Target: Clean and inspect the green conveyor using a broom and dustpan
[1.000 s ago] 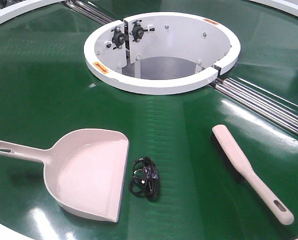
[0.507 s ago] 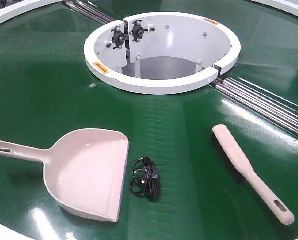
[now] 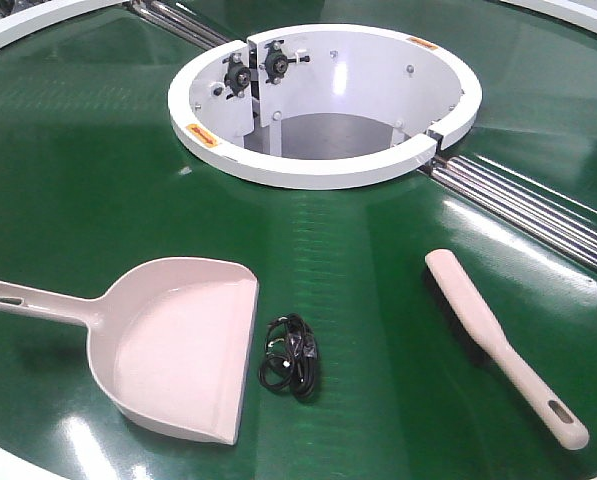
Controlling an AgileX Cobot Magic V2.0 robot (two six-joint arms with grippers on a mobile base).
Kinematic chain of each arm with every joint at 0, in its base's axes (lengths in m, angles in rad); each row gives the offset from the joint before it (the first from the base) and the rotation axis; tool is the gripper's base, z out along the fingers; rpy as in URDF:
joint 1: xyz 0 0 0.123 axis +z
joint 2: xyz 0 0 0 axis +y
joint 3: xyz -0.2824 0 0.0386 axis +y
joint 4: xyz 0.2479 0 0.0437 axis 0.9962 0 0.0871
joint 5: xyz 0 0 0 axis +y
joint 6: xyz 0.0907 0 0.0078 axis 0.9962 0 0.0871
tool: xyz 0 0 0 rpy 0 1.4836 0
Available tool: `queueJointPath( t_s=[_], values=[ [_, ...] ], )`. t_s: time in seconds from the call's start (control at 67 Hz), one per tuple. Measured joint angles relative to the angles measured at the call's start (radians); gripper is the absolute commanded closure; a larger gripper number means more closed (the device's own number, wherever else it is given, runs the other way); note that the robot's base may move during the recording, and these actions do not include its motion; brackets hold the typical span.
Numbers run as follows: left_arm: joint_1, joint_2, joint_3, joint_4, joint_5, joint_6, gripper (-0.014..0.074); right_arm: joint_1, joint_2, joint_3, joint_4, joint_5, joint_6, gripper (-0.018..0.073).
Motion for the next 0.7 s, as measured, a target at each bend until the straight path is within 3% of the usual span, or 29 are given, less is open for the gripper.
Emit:
queueJointPath(
  t_s=[0.313, 0.433, 0.552, 0.701],
  values=[
    [0.0, 0.147, -0.008, 0.0, 0.053, 0.0, 0.0598, 0.0, 0.0, 0.0, 0.0, 0.0, 0.0, 0.0569],
    [0.0, 0.165, -0.008, 0.0, 0.043, 0.0, 0.0552, 0.0, 0.0, 0.0, 0.0, 0.0, 0.0, 0.0569],
    [0.0, 0.166, -0.008, 0.0, 0.029, 0.0, 0.044, 0.0, 0.0, 0.0, 0.0, 0.0, 0.0, 0.0569],
    [0.0, 0.166, -0.008, 0.0, 0.028, 0.0, 0.0195, 0.0, 0.0, 0.0, 0.0, 0.0, 0.0, 0.0569]
  ],
)
